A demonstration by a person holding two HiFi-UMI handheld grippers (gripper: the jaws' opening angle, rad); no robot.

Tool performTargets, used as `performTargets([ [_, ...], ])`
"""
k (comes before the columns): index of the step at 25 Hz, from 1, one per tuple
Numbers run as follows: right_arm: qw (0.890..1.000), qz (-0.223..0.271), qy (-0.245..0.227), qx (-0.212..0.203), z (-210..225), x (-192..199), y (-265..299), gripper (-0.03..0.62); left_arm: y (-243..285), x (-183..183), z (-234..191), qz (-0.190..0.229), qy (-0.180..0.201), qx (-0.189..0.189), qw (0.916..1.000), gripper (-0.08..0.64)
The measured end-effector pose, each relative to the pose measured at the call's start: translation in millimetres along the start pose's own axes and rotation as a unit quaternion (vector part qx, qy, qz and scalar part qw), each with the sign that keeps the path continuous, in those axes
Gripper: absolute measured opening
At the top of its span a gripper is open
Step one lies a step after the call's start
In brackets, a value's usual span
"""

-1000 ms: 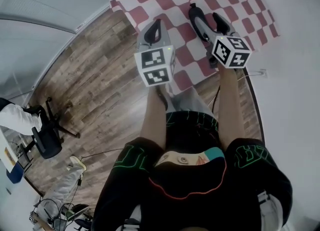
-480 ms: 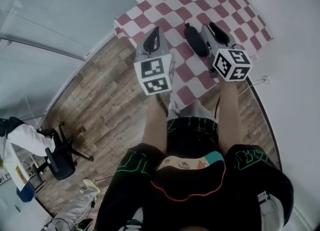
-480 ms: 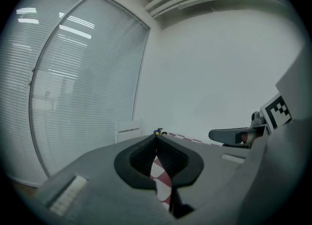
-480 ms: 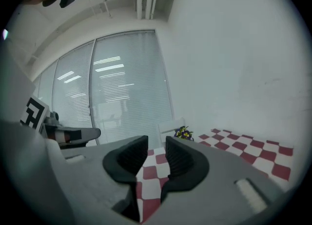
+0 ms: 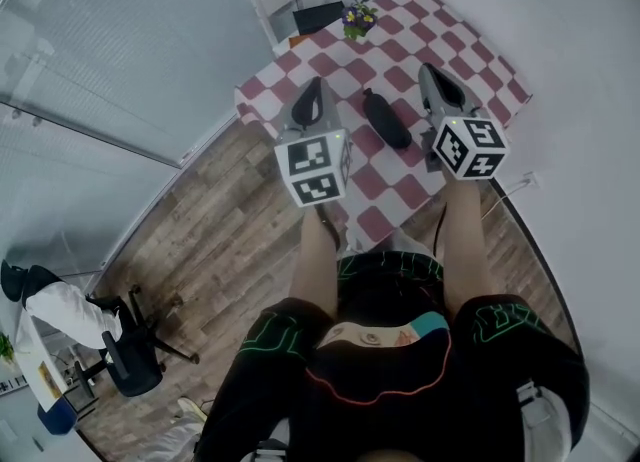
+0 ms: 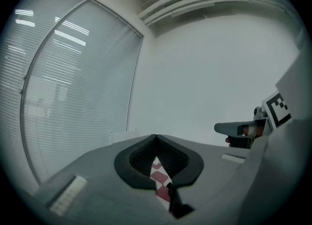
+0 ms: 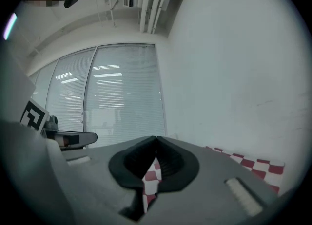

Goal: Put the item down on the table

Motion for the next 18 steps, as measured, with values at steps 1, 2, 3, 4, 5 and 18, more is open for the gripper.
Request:
performTargets([
  [1,1.0,0.004,-0.002,-0.001,0.6,-3.3,-0.4,0.005,0.4,-2.8,0.2,0.003,0.001,0.0,1.0,0.009],
  [2,1.0,0.007,-0.004,-0.002,0.3,-6.7,-0.3,0.005,0.6,-5.9,0.2,0.005,0.002,0.001,1.0,0.009],
  [3,1.0,0.011,-0.006,-0.006,-1.0,-9.7,0.1,0.005,0.8,-9.0,0.3,0.006,0.004,0.001,1.0,0.009],
  [4,1.0,0.013,-0.008,-0.01,-2.6,-11.7,0.7,0.005,1.2,-11.2,0.3,0.006,0.007,0.0,1.0,0.009],
  [5,1.0,0.015,-0.01,-0.013,-3.9,-12.4,1.3,0.005,1.8,-12.2,0.4,0.005,0.011,-0.001,0.9999,0.009],
  [18,0.999,0.013,-0.028,-0.016,-0.9,-10.0,6.3,0.005,14.5,-4.2,7.0,-0.012,0.017,0.006,0.9998,0.009],
])
Point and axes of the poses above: the fingertips, and each gripper's own axes: y forward along the fingers, z to its right, x out of its underside, the point moved 1 cm from there along -y, backward along the fingers, and after that the axes turned 11 degrees about -z, right-handed, at the moved point
